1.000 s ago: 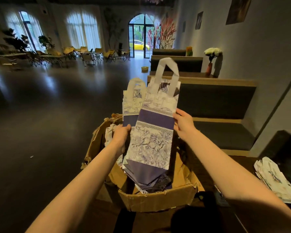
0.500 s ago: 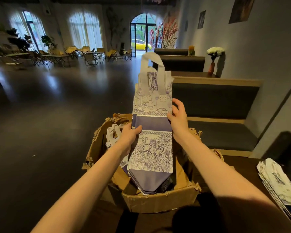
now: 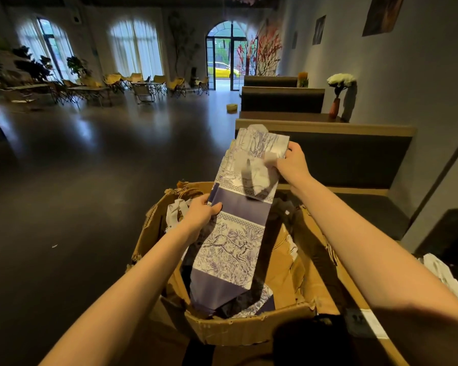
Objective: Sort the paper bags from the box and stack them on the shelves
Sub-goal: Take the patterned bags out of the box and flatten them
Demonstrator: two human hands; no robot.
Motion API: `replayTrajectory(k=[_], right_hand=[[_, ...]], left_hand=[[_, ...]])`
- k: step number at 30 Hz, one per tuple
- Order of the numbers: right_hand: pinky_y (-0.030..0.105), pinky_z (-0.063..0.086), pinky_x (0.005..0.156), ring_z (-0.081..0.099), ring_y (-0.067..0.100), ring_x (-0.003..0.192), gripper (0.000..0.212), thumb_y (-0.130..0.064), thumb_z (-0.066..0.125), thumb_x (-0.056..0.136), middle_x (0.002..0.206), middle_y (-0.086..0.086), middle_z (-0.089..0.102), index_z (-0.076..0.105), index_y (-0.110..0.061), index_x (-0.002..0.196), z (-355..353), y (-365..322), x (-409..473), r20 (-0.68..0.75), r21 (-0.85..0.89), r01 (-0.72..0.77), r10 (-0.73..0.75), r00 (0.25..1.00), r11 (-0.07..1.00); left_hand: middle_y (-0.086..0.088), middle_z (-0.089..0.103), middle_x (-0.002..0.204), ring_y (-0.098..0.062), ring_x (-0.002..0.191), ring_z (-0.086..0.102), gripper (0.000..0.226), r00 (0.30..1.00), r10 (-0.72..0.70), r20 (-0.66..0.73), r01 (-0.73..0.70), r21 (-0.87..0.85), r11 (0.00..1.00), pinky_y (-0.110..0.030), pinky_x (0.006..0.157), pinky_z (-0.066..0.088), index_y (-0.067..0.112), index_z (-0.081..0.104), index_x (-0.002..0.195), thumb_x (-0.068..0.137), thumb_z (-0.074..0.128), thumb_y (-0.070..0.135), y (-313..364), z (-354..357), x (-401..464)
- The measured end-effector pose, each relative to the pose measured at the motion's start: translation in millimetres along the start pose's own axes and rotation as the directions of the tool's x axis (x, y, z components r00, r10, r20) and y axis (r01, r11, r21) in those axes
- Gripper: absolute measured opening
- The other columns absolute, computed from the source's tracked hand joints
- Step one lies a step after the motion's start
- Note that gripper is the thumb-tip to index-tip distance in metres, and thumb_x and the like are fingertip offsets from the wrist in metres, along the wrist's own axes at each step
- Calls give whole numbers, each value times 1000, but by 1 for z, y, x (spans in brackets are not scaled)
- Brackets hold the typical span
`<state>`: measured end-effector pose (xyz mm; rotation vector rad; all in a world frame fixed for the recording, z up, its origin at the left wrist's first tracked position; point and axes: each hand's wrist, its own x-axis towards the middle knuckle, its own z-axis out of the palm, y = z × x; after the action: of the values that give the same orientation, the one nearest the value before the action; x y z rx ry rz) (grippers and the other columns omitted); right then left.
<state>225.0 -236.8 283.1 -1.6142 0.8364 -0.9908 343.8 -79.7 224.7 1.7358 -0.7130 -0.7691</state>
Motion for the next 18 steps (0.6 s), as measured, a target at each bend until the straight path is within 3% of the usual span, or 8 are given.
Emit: replayTrajectory(k=[3, 5, 10, 13, 15, 18], right_hand=[[17, 44, 62, 56, 13, 101, 43, -13, 65, 87, 123, 8, 60, 50, -8, 128, -5, 3, 11, -38, 49, -34, 36, 999, 998], [18, 46, 62, 59, 14, 99, 36, -10, 63, 88, 119, 8, 62, 54, -8, 123, -8, 6, 16, -40, 93, -44, 48, 998, 995], [18, 48, 63, 57, 8, 92, 44, 11, 56, 83, 110, 4, 59, 53, -11, 121, -12, 9, 23, -44, 43, 37, -35, 998, 998], [19, 50, 64, 57, 6, 90, 42, 10, 55, 85, 99, -6, 57, 51, -11, 121, -13, 11, 27, -49, 52, 35, -32, 998, 998], [17, 48, 66, 57, 10, 99, 40, 7, 54, 87, 108, 0, 58, 50, -12, 123, -16, 13, 30, -73, 46, 44, -41, 996, 998], [19, 48, 77, 52, 16, 116, 47, 2, 55, 89, 129, 6, 53, 45, -14, 132, -18, 17, 34, -81, 16, 38, -37, 996, 999]], left_hand=[[-4, 52, 128, -16, 107, 53, 38, 998, 57, 10, -57, 60, 997, -28, 90, 43, 9, 44, 134, 96, 50, 10, 1, -5, 8], [-1, 53, 123, -10, 95, 51, 32, 996, 86, 32, -88, 58, 994, -23, 82, 42, 12, 48, 128, 96, 49, 7, 1, -6, 12], [-2, 54, 127, -11, 97, 51, 35, 994, 98, 39, -101, 86, 991, -26, 84, 42, 14, 48, 129, 95, 51, 7, -8, -9, 22], [5, 54, 108, -3, 78, 51, 32, 992, 123, 31, -126, 95, 988, -11, 64, 45, 15, 50, 124, 95, 50, 4, -14, -7, 25], [2, 55, 105, -1, 74, 52, 31, 993, 115, 37, -118, 82, 990, -4, 51, 43, 13, 50, 123, 95, 49, 3, -17, -5, 27], [-6, 60, 109, -5, 77, 58, 32, 993, 112, 39, -114, 73, 991, -8, 53, 47, 7, 50, 126, 94, 49, 1, -22, -4, 29]])
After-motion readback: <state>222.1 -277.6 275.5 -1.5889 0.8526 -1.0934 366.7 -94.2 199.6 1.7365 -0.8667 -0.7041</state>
